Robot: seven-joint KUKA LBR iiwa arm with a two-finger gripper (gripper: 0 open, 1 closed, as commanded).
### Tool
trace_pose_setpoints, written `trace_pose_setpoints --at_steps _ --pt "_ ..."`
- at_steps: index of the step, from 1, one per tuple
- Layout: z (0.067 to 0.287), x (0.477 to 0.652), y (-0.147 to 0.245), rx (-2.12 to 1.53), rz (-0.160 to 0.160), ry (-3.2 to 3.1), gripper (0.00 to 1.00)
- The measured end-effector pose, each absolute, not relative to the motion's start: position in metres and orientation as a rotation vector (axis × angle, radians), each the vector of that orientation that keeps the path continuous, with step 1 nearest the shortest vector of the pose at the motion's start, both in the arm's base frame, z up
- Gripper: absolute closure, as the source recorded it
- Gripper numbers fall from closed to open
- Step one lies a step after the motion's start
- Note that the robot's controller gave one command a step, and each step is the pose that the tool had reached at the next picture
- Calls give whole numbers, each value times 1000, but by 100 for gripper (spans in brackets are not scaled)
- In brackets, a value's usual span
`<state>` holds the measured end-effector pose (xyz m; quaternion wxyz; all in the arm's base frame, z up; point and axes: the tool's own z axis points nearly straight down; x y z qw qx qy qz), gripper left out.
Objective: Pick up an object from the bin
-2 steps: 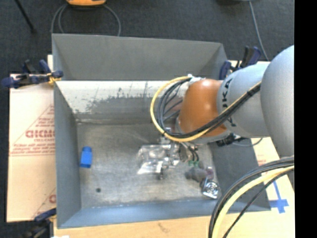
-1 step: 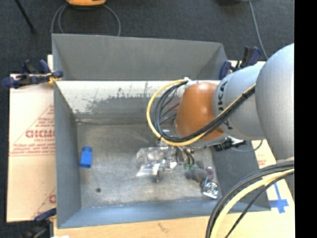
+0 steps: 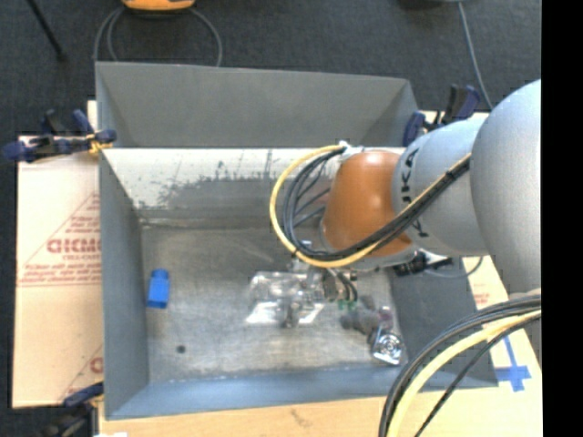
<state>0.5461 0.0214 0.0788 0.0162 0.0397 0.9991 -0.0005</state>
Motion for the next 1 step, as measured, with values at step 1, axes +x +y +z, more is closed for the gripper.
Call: trace_pose_setpoints --at_steps 1 --pt "84 547 20 125 -2 3136 100"
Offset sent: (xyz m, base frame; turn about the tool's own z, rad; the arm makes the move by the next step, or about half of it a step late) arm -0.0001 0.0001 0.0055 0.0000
